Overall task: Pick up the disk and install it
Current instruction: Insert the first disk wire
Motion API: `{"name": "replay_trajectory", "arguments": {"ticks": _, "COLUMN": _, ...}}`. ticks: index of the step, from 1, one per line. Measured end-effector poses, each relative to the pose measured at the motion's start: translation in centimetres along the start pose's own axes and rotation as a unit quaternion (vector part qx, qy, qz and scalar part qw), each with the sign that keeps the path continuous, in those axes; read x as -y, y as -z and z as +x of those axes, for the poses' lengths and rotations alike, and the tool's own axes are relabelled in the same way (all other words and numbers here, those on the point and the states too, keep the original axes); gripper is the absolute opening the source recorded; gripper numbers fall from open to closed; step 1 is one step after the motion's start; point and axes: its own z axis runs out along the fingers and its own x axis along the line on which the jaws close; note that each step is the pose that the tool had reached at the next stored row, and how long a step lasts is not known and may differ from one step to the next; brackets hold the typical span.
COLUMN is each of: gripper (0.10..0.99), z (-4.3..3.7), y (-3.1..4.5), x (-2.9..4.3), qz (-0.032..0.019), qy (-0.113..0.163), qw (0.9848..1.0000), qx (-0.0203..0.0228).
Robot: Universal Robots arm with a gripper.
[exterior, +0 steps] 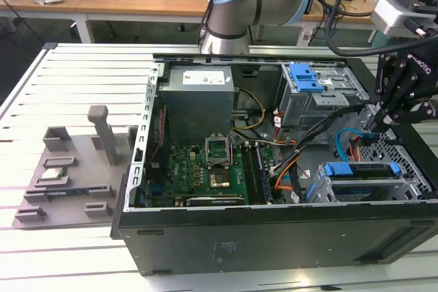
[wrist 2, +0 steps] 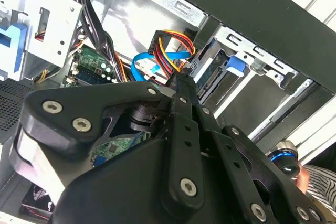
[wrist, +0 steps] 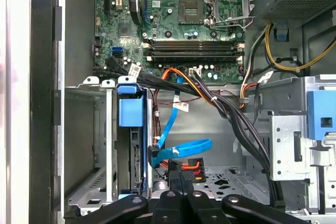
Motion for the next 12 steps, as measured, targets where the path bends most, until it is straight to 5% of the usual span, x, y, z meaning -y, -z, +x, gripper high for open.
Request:
{"name": "replay_trajectory", "arguments": {"ticks": 5, "gripper": 0.114, "z": 0.01, "y": 0.00, "x": 0.00, "qz": 0.0000, "qy": 0.000, "qw": 1.0000, "qx": 0.0000}}
{"name": "replay_trajectory", "arguments": {"ticks": 7, "gripper": 0.298, "z": 0.02, "y": 0.00, "x": 0.00, "qz": 0.0000, "qy": 0.000, "qw": 1.0000, "qx": 0.0000}}
{"name": "replay_trajectory", "arguments": {"ticks": 12, "gripper": 0.298, "z": 0.03, "y": -0.02, "x": 0.00, "qz": 0.0000, "qy": 0.000, "qw": 1.0000, "qx": -0.0002}}
